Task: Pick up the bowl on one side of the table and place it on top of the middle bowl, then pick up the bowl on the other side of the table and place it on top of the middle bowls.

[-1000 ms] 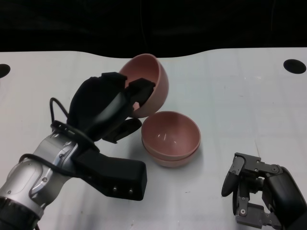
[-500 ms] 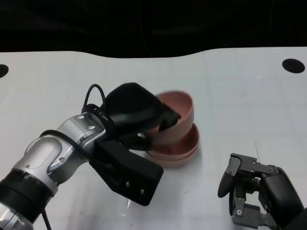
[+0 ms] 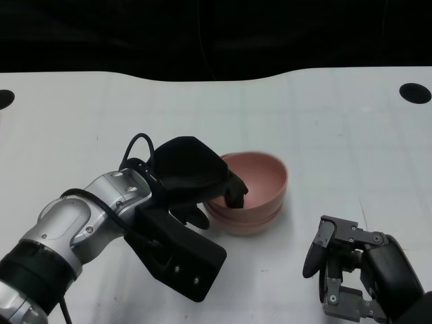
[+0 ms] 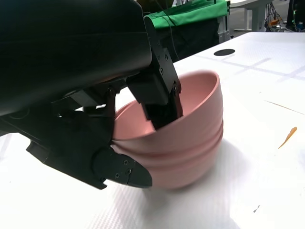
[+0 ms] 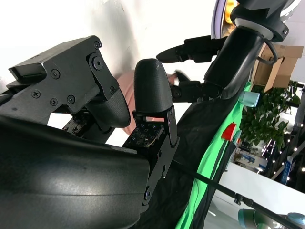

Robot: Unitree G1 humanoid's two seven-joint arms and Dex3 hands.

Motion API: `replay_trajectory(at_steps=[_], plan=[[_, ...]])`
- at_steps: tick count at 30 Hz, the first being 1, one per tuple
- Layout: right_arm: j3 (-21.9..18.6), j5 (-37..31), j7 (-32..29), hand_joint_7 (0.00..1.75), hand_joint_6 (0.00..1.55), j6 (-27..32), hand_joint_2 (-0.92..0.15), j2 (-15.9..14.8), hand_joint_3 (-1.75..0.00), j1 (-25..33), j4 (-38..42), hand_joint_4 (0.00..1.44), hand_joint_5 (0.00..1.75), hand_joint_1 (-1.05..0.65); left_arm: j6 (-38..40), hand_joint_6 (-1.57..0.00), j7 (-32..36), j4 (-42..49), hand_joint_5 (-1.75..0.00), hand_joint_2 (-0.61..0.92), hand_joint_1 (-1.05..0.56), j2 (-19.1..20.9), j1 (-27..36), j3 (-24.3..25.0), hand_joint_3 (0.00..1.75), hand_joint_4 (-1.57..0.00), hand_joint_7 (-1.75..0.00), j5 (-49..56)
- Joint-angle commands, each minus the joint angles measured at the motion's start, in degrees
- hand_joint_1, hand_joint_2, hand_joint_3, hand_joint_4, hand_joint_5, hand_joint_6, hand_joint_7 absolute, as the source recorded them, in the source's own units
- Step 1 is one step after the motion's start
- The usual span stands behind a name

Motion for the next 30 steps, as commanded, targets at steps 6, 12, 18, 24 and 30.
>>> replay_trajectory(at_steps=[6, 12, 18, 24, 30], plan=[[-0.68, 0.49, -0.29, 1.51, 0.87, -1.19, -0.23, -0.24, -1.64, -0.12, 0.79, 0.97, 1.75, -0.04, 6.97, -0.33, 4.86, -8.29, -0.18, 0.92, -0.57, 2.35, 5.83, 1.45, 0.19, -0.26, 0.0, 5.53], [-1.06, 0.74, -0.07, 1.51, 0.87, -1.05, -0.23, -0.32, -1.65, -0.06, 0.84, 0.97, 1.75, -0.04, 10.69, -0.27, 4.65, -17.8, -0.18, 0.92, -0.59, 3.92, 13.16, 6.07, 0.24, -0.17, 0.0, 2.66], [-1.29, 0.96, 0.13, 1.51, 0.86, -0.56, -0.24, -0.2, -1.65, -0.16, 0.67, 0.98, 1.75, -0.05, 8.38, -0.34, 4.16, -23.01, -0.37, 0.92, -0.55, 5.51, 20.61, 12.85, 0.25, -0.19, -0.03, -7.72], [-1.42, 1.48, 0.46, 1.51, 0.86, -0.76, -0.24, -0.18, -1.65, -0.26, 0.95, 0.97, 1.75, -0.03, 2.79, -0.48, 7.76, -25.81, -0.7, 0.92, -0.43, 3.21, 29.73, 20.35, 0.19, -0.25, -0.07, -20.27], [-1.4, 1.67, 0.63, 1.5, 0.86, -0.45, -0.24, -0.12, -1.64, -0.13, 0.57, 0.97, 1.75, -0.03, 1.72, -0.7, 6.18, -27.98, -1.02, 0.92, -0.34, -3.23, 37.95, 25.11, 0.22, -0.42, -0.19, -37.06]])
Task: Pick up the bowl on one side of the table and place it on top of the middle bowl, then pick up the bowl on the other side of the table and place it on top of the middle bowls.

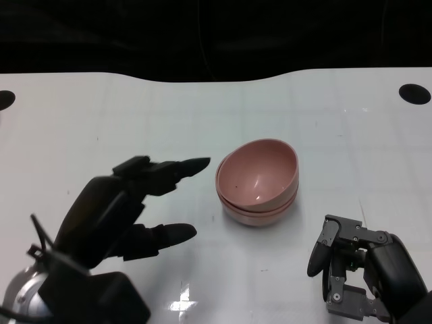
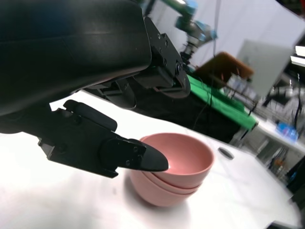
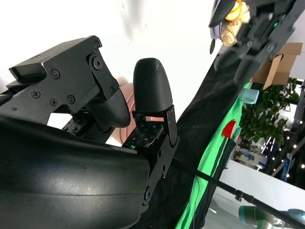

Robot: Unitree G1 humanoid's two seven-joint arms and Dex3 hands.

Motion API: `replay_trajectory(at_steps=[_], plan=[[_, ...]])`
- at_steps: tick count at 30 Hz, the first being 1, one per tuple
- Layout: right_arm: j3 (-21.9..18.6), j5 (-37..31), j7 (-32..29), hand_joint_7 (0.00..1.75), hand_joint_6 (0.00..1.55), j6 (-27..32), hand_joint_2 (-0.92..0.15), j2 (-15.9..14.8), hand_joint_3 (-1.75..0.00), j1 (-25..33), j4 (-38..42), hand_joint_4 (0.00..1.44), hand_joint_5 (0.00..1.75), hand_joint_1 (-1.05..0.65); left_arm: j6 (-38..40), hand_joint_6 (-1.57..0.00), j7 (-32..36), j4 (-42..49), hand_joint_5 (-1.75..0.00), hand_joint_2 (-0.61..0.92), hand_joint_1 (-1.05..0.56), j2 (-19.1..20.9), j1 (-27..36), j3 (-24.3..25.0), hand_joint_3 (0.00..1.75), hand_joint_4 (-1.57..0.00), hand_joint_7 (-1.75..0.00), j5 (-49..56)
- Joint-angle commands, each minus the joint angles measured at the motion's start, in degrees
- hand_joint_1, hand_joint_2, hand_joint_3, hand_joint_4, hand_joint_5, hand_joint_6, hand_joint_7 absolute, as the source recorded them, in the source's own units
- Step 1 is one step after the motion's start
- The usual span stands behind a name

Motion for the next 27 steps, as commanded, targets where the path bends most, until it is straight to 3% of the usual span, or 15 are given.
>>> replay_trajectory(at_steps=[1, 4, 5, 7, 13, 16, 19, 27], plan=[[-0.34, 0.89, 0.16, 1.5, 0.86, 0.38, -0.25, -0.15, -1.64, 0.24, -0.67, 0.96, 1.75, -0.03, -0.32, -0.73, -1.05, -1.7, -1.1, 0.92, -0.3, -3.77, 4.24, 2.68, 0.23, -0.47, -0.29, -9.55], [-0.35, 0.9, 0.18, 1.49, 0.86, 0.5, -0.25, -0.18, -1.63, 0.33, -0.81, 0.96, 1.75, -0.03, 0.92, -0.6, -2.76, -3.22, -1.2, 0.92, -0.25, -6.29, 7.19, 4.04, 0.29, -0.55, -0.78, -15.74], [-0.35, 0.96, 0.21, 1.49, 0.86, 0.47, -0.26, -0.19, -1.63, 0.37, -0.86, 0.96, 1.75, -0.03, 1.67, -0.59, -3.24, -4.13, -1.22, 0.92, -0.23, -6.77, 8.38, 4.51, 0.31, -0.57, -0.86, -17.24], [-0.35, 1.04, 0.25, 1.48, 0.86, 0.45, -0.26, -0.19, -1.63, 0.41, -0.92, 0.96, 1.75, -0.02, 2.69, -0.6, -4.02, -5.31, -1.28, 0.81, -0.18, -7.37, 9.68, 5.18, 0.56, -0.63, -1.05, -18.72], [-0.76, 1.55, 0.75, 1.47, 0.86, -0.45, -0.26, -0.63, -1.62, 0.26, -0.24, 0.97, 1.75, -0.03, 13.24, -0.79, -5.64, -12.8, -1.55, 0.58, -0.13, -11.12, 15.62, 7.05, 1.1, -0.83, -1.27, -28.95], [-1.07, 1.96, 1.24, 1.46, 0.86, -0.26, -0.26, -0.77, -1.62, 0.33, -0.09, 0.97, 1.75, -0.03, 15.04, -0.85, -7.3, -12.45, -1.68, 0.5, -0.09, -12.29, 16.0, 7.57, 1.28, -0.9, -1.4, -31.83], [-1.49, 1.9, 1.48, 1.45, 0.86, 0.07, -0.26, -0.99, -1.61, 0.46, -0.14, 0.97, 1.75, -0.03, 14.41, -0.83, -9.78, -10.51, -1.74, 0.45, -0.11, -12.69, 15.81, 8.15, 1.34, -0.92, -1.54, -33.01], [-2.12, 2.44, 2.15, 1.43, 0.86, -1.23, -0.26, -1.78, -1.6, 0.51, 1.06, 0.94, 1.75, -0.03, 14.68, -0.79, -14.21, -5.91, -1.75, 0.41, -0.19, -13.9, 14.97, 9.62, 1.31, -0.95, -1.67, -34.91]])
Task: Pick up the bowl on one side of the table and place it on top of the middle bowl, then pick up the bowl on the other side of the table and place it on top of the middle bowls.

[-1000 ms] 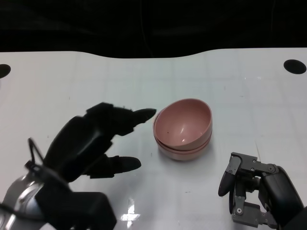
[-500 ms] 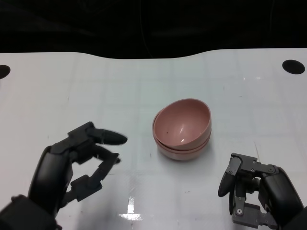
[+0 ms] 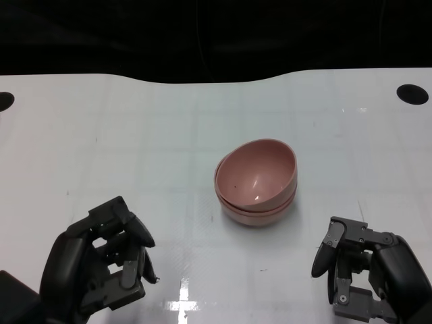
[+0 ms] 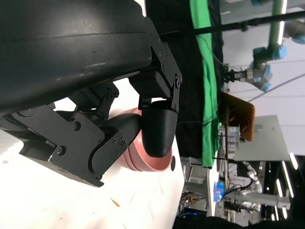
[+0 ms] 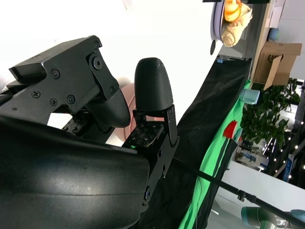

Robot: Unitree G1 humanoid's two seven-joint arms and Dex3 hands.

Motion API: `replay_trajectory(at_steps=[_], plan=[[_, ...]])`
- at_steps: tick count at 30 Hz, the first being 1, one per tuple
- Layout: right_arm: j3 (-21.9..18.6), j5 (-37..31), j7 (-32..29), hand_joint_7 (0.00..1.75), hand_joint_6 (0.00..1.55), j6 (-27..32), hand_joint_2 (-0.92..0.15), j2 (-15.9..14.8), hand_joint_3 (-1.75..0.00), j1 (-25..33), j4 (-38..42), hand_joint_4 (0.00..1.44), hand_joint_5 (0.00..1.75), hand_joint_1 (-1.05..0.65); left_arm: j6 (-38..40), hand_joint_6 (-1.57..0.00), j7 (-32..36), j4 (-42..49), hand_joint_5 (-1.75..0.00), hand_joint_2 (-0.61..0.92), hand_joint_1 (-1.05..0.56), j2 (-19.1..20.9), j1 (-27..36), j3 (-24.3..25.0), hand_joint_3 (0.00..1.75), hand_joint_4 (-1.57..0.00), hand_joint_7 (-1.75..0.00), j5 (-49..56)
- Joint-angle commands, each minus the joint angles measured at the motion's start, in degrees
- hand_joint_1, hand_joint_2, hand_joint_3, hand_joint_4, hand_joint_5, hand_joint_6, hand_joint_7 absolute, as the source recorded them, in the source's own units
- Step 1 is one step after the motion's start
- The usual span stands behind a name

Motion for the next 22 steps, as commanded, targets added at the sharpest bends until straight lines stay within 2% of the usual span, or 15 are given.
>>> replay_trajectory(at_steps=[1, 22], plan=[[-0.86, 0.58, 0.18, 1.43, 0.86, -0.9, -0.26, -0.8, -1.6, 0.33, 0.51, 0.94, 1.75, -0.03, 0.1, -0.79, -1.38, 1.01, -1.75, 0.41, -0.19, 0.1, -0.33, 0.94, 1.31, -0.95, -1.67, -0.3], [-1.15, 0.7, 0.0, 1.41, 0.89, -1.46, -0.24, -0.53, -1.64, 0.04, 1.36, 0.96, 1.75, -0.03, -0.41, -0.79, -6.39, 2.67, -1.75, 0.42, -0.2, -0.83, -0.85, 2.65, 1.27, -0.94, -1.64, -0.9]])
